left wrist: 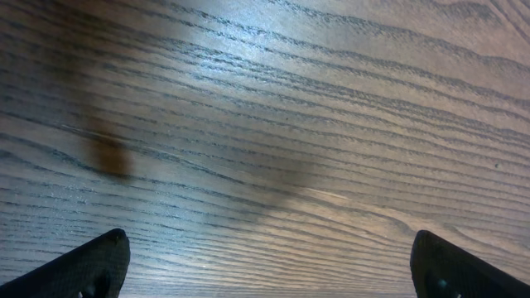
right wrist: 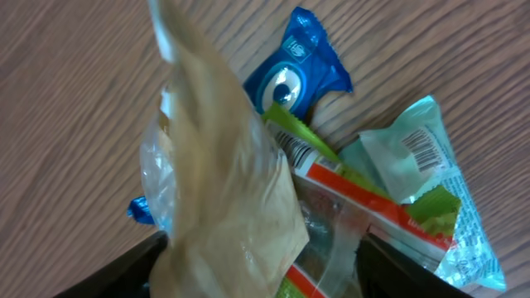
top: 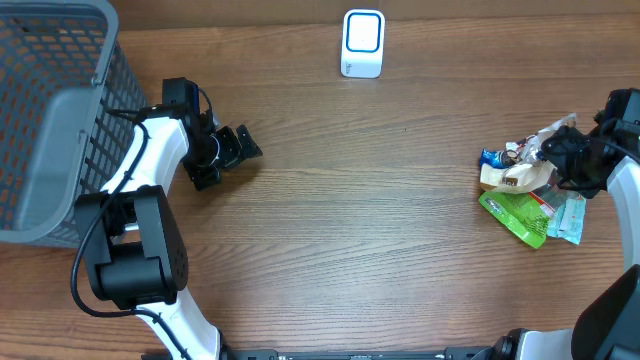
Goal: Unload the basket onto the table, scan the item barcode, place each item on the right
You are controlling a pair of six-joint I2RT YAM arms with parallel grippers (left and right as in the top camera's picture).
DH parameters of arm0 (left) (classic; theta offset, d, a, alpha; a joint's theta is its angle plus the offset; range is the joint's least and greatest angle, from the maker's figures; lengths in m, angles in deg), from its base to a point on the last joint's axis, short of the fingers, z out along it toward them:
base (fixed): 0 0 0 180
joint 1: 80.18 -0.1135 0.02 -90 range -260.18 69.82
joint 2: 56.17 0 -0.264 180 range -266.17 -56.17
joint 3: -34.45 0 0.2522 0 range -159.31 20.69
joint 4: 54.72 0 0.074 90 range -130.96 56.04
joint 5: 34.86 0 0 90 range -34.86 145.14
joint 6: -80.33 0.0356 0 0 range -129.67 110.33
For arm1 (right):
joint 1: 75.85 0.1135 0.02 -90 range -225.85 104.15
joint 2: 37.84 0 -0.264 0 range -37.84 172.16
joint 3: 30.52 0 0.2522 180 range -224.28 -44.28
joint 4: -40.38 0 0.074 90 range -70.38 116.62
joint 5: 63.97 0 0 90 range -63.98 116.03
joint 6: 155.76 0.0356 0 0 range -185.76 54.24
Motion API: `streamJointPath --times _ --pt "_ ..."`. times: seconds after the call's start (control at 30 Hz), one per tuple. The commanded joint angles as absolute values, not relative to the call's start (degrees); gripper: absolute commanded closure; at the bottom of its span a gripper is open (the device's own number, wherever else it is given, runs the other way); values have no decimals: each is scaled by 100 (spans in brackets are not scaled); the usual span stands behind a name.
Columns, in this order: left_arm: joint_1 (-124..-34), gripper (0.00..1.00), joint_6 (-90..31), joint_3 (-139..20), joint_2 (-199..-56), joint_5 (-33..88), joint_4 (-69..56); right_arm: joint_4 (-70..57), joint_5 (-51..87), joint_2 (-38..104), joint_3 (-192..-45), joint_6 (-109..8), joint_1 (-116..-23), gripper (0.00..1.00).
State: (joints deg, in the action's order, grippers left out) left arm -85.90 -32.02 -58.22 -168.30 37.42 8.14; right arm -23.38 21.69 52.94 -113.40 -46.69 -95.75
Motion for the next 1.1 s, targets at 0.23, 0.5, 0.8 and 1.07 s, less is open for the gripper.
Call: streamJointPath --times 0.23,0.5,0.8,1.07 --pt "-8573 0 -3196 -5901 -16832 3773 805 -4047 1340 3780 -13290 -5001 -9579 18" --pt "-8575 0 -3196 -5901 -16832 3773 805 -5301 748 2057 -14006 -5292 -9579 0" --pt "-8575 0 -3196 -5901 -16832 3775 805 -6121 873 451 -14004 -5253 -9579 0" --pt "-8575 0 -3193 -5901 -16832 3773 805 -7041 1670 206 -13987 -5255 -9579 0"
